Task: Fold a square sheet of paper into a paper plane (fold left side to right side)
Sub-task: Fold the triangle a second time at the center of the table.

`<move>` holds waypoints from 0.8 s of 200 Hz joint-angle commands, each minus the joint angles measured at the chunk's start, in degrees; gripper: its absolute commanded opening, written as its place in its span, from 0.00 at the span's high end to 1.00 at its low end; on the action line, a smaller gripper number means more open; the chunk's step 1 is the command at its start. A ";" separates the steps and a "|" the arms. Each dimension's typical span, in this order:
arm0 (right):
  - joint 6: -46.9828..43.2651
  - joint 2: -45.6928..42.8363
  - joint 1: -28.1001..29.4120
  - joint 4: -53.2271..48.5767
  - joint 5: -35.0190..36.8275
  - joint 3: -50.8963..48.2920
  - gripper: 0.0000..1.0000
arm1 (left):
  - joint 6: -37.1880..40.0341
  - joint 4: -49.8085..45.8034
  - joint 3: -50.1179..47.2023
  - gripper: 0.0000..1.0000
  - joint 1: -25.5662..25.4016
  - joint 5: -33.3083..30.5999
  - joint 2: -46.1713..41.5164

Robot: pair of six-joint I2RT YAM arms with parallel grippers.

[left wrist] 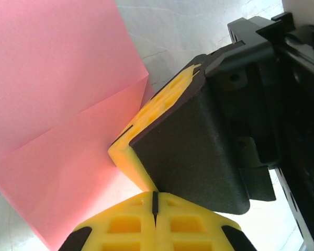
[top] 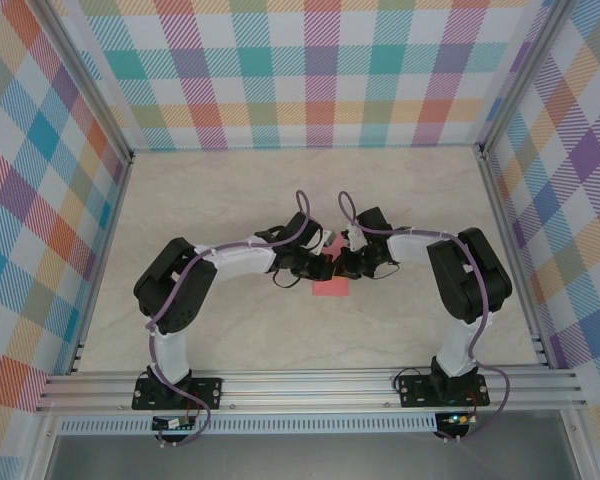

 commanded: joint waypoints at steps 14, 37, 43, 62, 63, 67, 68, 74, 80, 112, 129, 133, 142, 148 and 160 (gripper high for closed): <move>-1.24 1.47 -0.01 -4.03 3.66 0.06 1.00 | 0.86 -0.91 -1.85 0.99 0.22 -1.19 2.85; -1.32 1.67 -0.06 -4.14 3.71 0.24 1.00 | -0.28 1.44 -4.84 1.00 0.49 -1.19 0.76; -1.36 1.71 -0.08 -4.16 3.72 0.37 1.00 | -0.40 1.64 -5.28 1.00 0.52 -1.01 0.39; -1.32 1.98 -0.07 -4.23 3.54 0.65 1.00 | -0.86 2.87 -6.68 1.00 0.59 -0.56 -0.98; -1.32 1.98 -0.03 -4.23 3.49 0.67 1.00 | -0.91 2.97 -6.77 1.00 0.55 -0.52 -1.07; -1.32 2.03 -0.03 -4.23 3.45 0.70 1.00 | -1.00 3.32 -6.97 1.00 0.56 -0.41 -1.38; -1.32 2.05 -0.05 -4.19 3.45 0.69 1.00 | -1.07 3.37 -7.05 1.00 0.53 -0.36 -1.49; -1.32 2.08 -0.05 -4.23 3.44 0.70 1.00 | -1.15 3.67 -7.35 1.00 0.51 -0.31 -1.99; -1.32 2.06 -0.01 -4.37 3.45 0.77 1.00 | -1.14 3.70 -7.46 1.00 0.58 -0.31 -2.48; -1.32 2.07 0.01 -4.44 3.37 0.85 1.00 | -1.17 3.16 -7.60 1.00 0.55 -0.82 -4.49; -1.41 2.13 0.00 -4.62 3.36 1.01 1.00 | -1.32 3.33 -7.65 1.00 0.59 -1.09 -4.49; -1.45 2.08 -0.04 -4.68 3.38 1.03 1.00 | -1.37 3.42 -7.65 1.00 0.52 -1.03 -4.38; -1.53 2.06 0.00 -4.77 3.51 1.12 1.00 | -1.53 3.81 -7.46 1.00 0.55 -0.68 -4.02; -1.65 2.07 0.00 -4.92 3.45 1.20 1.00 | -1.58 3.98 -7.27 1.00 0.54 -0.43 -3.70; -1.61 2.05 -0.07 -5.08 3.54 1.25 1.00 | -1.75 4.28 -6.71 0.99 0.58 0.06 -3.00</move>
